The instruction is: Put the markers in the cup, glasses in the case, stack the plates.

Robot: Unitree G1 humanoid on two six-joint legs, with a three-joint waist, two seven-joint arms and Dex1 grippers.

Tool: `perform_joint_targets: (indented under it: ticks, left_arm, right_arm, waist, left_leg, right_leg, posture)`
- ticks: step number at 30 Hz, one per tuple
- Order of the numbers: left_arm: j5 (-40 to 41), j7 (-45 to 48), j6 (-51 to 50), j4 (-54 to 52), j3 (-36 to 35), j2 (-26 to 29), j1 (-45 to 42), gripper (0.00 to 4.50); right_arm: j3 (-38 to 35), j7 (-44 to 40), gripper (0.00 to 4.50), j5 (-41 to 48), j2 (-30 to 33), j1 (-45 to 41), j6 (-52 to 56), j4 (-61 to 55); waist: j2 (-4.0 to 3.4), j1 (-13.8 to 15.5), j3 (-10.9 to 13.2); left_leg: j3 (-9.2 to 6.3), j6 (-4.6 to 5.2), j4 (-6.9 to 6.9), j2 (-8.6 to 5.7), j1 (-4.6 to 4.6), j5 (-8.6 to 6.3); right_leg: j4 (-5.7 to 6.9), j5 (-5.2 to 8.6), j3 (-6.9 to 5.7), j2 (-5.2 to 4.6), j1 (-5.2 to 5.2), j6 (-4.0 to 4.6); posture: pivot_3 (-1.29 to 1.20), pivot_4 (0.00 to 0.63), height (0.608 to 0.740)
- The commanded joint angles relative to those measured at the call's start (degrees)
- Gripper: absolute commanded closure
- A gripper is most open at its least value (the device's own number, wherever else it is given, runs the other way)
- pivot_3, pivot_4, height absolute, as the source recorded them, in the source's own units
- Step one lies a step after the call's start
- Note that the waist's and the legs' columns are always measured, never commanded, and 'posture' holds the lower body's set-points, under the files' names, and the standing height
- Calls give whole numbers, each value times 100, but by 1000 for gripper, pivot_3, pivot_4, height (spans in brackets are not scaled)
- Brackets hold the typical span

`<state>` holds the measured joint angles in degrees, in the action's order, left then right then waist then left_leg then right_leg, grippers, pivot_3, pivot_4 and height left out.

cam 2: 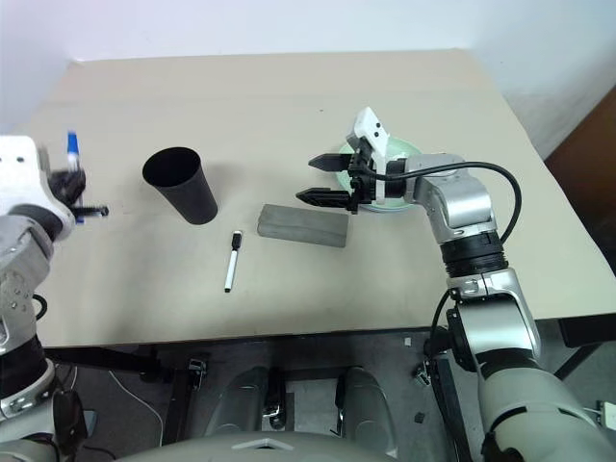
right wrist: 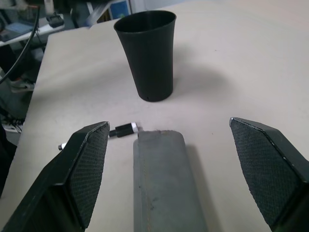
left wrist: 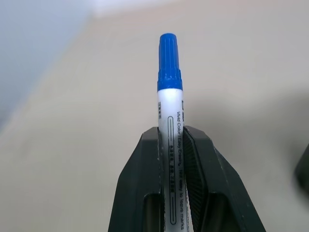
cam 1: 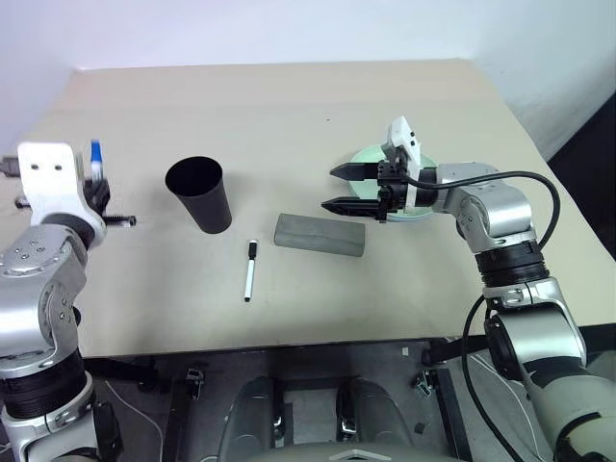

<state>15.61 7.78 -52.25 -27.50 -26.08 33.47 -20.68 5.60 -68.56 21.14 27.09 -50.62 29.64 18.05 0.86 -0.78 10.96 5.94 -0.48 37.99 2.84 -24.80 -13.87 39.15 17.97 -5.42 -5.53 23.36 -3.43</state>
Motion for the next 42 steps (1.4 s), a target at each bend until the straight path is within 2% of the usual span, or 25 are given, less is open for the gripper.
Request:
perform_joint_targets:
  ticks: [1, 4, 12, 22, 31, 42]
  left_arm:
    - [133, 567, 1625, 96, 39, -107, -252, 4220]
    - [638, 1068, 2333, 283, -25, -418, -429, 4220]
    - [755, 1650, 3289, 1119, 405, -555, -691, 4220]
    - [552, 1713, 3966, 1779, 784, -831, -346, 4220]
    - [697, 1802, 4019, 1831, 776, -815, -142, 4220]
    - [691, 1866, 4093, 1832, 832, -806, -57, 457]
  right_arm:
    - [-254, 39, 314, 217, 18, -5, 24, -318]
    - [-363, 32, 314, 389, 41, 120, 116, -507]
    - [-536, 229, 314, 601, 155, 334, 342, -955]
    - [-611, 442, 314, 640, 273, 472, 432, -1183]
    - [-573, 470, 314, 610, 343, 441, 370, -1120]
    - [-527, 506, 314, 502, 339, 399, 189, -984]
  waist:
    - [0, 8, 0]
    - [0, 13, 0]
    - [-1, 3, 1]
    - [0, 1, 1]
    - [1, 6, 1]
    - [1, 6, 1]
  left_leg:
    - [0, 0, 1, 0, -3, 0]
    - [-1, 2, 3, -1, -9, 0]
    - [0, 9, 5, 0, -11, -1]
    - [2, 9, 10, -1, -12, 0]
    - [0, 12, 11, 1, -12, -1]
    - [0, 12, 11, 1, -12, 0]
  right_leg:
    - [-1, 0, -1, 0, 1, 0]
    - [-4, 0, -5, -1, 1, 0]
    - [-1, -2, -11, 5, 5, -4]
    - [-2, -5, -11, 5, 3, -9]
    - [0, -5, -11, 7, 3, -10]
    - [0, -5, -11, 7, 3, -10]
  posture:
    - [0, 150, 701]
    - [0, 150, 701]
    - [0, 150, 701]
    - [0, 150, 701]
    - [0, 150, 701]
    - [0, 150, 701]
